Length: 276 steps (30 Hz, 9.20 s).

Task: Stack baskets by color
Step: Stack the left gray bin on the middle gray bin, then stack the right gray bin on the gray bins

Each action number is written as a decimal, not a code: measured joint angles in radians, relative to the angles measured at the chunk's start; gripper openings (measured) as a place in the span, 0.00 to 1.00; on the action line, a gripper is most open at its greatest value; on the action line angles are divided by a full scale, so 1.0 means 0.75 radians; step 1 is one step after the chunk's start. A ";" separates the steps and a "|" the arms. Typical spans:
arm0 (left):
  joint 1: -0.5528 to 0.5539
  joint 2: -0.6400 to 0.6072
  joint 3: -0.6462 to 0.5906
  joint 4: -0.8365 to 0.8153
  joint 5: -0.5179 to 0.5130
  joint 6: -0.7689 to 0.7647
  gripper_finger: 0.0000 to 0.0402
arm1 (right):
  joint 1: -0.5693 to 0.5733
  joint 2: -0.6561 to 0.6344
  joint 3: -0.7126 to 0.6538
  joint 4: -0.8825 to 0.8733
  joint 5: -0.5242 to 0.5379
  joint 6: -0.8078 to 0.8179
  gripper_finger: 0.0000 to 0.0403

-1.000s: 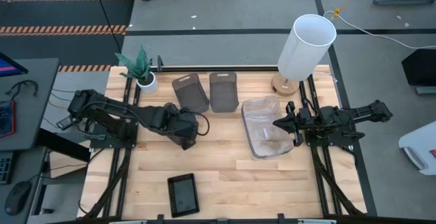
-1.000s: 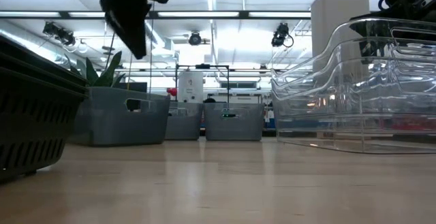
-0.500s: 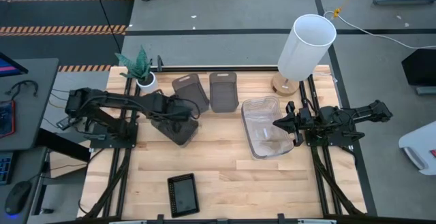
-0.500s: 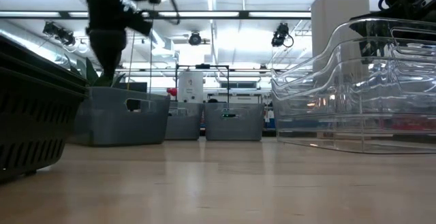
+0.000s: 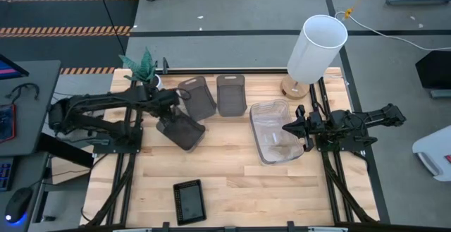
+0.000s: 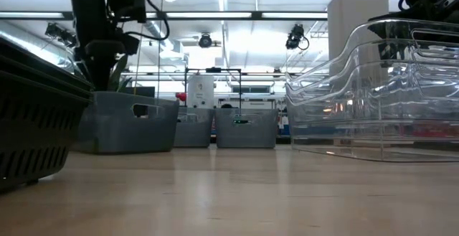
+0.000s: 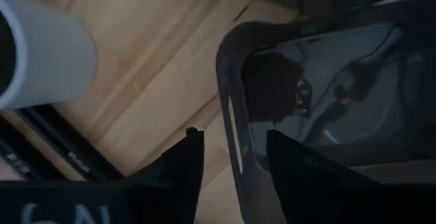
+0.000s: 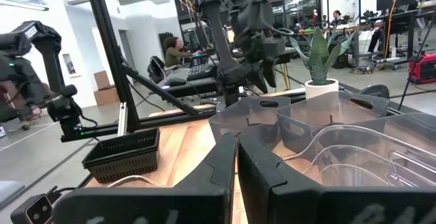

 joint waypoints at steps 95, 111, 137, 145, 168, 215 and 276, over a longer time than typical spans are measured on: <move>0.407 0.801 1.061 -0.320 0.235 0.908 0.01 | 0.000 0.000 0.000 -0.003 0.000 0.000 0.06; 0.332 0.801 1.061 -0.353 0.237 0.868 0.01 | 0.000 0.000 0.000 -0.003 0.000 0.000 0.06; 0.421 0.809 1.061 -0.323 0.443 0.975 0.01 | 0.000 0.000 0.000 -0.003 0.000 0.000 0.06; 0.496 0.809 1.061 -0.321 0.531 1.063 0.01 | 0.000 0.000 0.000 -0.003 0.000 0.000 0.06; 0.542 0.933 1.060 -0.280 0.586 1.232 0.01 | 0.000 0.000 0.000 -0.003 0.000 0.000 0.06; 0.368 0.932 1.060 -0.282 0.209 1.053 0.49 | 0.000 0.000 0.001 -0.003 0.000 0.000 0.06; 0.263 1.097 1.085 -0.391 0.200 1.124 0.50 | 0.000 -0.001 0.000 -0.003 0.000 0.000 0.06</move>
